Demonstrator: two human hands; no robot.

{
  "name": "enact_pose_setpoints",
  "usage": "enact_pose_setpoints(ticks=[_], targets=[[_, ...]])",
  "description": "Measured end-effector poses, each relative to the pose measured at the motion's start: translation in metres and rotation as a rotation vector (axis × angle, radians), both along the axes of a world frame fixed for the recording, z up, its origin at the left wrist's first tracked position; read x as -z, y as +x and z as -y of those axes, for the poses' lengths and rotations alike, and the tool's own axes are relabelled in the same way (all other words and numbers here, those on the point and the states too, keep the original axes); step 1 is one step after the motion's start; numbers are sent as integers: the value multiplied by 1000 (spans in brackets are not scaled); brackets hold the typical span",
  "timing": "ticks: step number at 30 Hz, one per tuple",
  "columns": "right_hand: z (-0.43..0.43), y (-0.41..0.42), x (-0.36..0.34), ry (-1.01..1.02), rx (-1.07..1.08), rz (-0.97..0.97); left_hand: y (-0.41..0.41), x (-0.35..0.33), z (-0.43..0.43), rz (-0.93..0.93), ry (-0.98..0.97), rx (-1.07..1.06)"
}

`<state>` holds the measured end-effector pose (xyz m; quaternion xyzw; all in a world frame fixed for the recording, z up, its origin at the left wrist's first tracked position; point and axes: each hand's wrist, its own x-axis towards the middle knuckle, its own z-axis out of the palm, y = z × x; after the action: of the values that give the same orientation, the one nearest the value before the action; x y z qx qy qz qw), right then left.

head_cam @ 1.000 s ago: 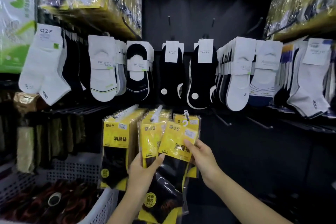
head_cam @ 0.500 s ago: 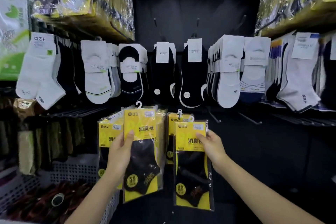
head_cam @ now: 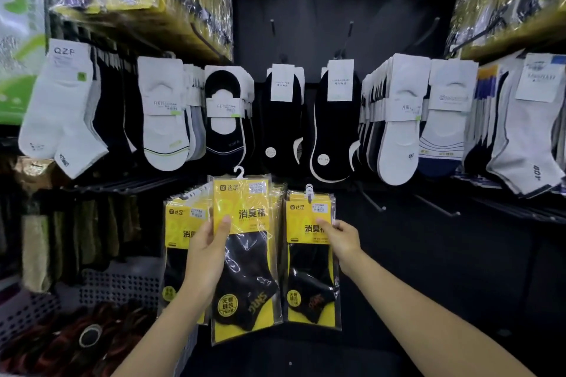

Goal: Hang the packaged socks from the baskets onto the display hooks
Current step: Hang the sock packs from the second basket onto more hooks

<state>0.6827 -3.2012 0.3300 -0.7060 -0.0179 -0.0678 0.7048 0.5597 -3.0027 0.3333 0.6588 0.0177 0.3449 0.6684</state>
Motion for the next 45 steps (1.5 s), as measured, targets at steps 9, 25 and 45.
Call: enact_pose_setpoints(ticks=[9,25,45], targets=[[15,1,40,64,195,-258,0,20,6,-52,28,54],[10,-96,10,97,-284,29,-16,39,66,-203,-1,294],[2,-20,2,11,21,45,50,34,75,-304,46,293]])
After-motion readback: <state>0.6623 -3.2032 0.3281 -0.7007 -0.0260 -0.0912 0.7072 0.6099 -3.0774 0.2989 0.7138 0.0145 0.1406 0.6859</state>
